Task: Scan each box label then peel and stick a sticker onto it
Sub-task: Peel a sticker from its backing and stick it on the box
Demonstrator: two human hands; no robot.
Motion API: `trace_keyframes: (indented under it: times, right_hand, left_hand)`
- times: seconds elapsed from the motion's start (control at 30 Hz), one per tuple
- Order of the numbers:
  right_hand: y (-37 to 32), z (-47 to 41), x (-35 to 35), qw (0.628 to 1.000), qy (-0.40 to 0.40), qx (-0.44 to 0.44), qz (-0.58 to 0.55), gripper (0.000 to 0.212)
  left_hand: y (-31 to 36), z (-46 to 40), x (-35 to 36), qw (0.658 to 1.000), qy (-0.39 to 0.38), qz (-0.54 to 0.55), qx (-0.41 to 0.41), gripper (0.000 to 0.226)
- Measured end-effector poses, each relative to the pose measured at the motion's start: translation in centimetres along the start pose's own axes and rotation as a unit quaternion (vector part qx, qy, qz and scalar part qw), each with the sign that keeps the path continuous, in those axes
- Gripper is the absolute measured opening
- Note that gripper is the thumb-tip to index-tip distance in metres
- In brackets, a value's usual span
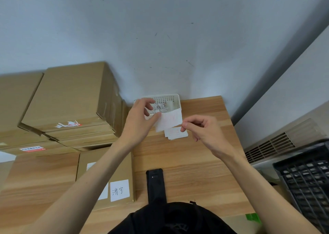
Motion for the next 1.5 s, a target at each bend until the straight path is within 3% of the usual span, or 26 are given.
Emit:
trace_keyframes:
  times: [0.1,0.23,0.7,0.87,1.0,1.1,1.3,1.5]
  right_hand:
    - [0.1,-0.1,0.4,1.000,0.003,0.003,0.000,0.010]
    - [0.1,-0.1,0.6,1.000,0.006,-0.005,0.004,0.009]
    - [0.8,0.1,1.1,1.000,0.015,0.009,0.019,0.009]
    - [1.2,0.0,2.0,0.999,0.011,0.013,0.032,0.023]
    - [2.4,-0.5,2.3,0.999,0.019,0.027,0.007,0.012]
    - [3.6,-0.8,2.5,0.998,0.032,0.053,-0.001,0.010]
    - [6.5,-2.3,1.7,0.982,0.115,0.146,-0.027,0.007]
    - [8.5,-5.1,0.6,0.962,0.194,0.193,0.021,0.006]
  left_hand:
    - [1.4,0.8,0.8,0.994,-0.030,-0.034,0.100,0.014]
    - [2.8,2.0,2.3,0.985,-0.139,0.012,0.103,0.011]
    - [1.6,2.1,2.8,0.990,-0.110,0.085,0.028,0.007]
    - [1.0,2.5,3.5,0.987,-0.126,0.102,0.018,0.013]
    - [0.0,2.5,3.3,0.984,-0.119,0.128,-0.017,0.015]
    - [-1.0,2.6,2.9,0.986,-0.099,0.128,-0.047,0.014]
    - [-3.9,2.0,1.3,0.986,0.015,0.109,-0.124,0.012]
    - [-6.6,0.9,-0.4,0.971,0.085,0.128,-0.184,0.010]
Point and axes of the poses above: each hand's wrist, its own z-axis away from the middle knuckle, its own x-axis out of the palm, y = z × x, the point moved 2 cm from there along -z, towards the middle knuckle, and after that the axes turned 9 degrees about z, right-handed, at the moved point
